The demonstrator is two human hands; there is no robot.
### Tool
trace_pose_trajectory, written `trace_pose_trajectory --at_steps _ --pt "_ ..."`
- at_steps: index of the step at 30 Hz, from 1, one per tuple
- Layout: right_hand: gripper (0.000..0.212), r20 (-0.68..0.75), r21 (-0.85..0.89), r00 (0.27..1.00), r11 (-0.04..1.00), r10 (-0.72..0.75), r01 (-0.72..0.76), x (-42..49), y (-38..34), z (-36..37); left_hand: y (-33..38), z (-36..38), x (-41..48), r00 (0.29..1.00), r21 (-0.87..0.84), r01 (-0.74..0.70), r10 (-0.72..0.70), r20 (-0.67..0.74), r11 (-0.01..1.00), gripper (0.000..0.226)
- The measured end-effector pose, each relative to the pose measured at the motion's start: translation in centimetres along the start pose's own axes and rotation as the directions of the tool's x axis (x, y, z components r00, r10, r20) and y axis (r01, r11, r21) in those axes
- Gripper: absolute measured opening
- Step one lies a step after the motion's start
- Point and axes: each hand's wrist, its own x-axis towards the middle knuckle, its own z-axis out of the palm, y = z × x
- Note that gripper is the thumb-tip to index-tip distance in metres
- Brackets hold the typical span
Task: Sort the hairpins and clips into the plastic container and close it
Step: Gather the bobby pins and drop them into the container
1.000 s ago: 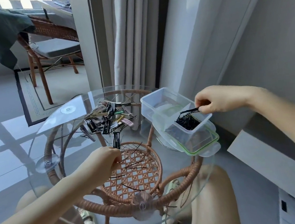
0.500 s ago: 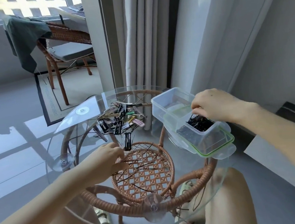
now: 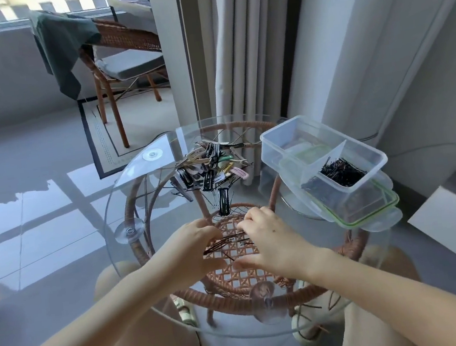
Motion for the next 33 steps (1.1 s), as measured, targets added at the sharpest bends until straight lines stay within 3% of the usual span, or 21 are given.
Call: trace_pose_trajectory --at_steps 5,14,19,25,30,33 --pt "0.017 -0.014 0.035 0.999 0.998 -0.045 0.046 0.8 -1.1 0.2 0.2 0.4 0.7 0.999 -0.007 -0.017 0.017 -0.046 1.000 0.025" --pt "0.034 0.178 -0.271 0.967 0.936 -0.180 0.224 0.8 -2.0 -0.6 -0.9 -0.6 0.2 1.000 0.037 0.007 -0.007 -0.002 0.999 0.042" --pt "0.031 0.198 -0.272 0.957 0.926 -0.211 0.260 0.0 -0.8 -1.0 -0.9 -0.8 0.2 0.999 0.032 0.044 -0.044 0.017 0.999 0.040" --pt "0.006 0.022 0.001 0.993 0.993 -0.115 0.115 -2.1 1.8 -6.0 -1.4 -0.8 0.0 0.999 0.072 0.052 -0.052 -0.004 0.996 0.034" --pt "0.008 -0.122 0.078 0.986 0.992 0.109 -0.100 -3.5 7.2 -12.0 -2.0 -0.6 0.4 0.998 0.147 0.054 -0.060 0.036 0.988 0.019" --pt "0.010 -0.135 0.129 0.966 0.970 0.222 -0.205 -3.1 10.9 -13.5 -0.8 -0.3 1.1 0.990 0.314 0.048 -0.088 0.113 0.948 0.027"
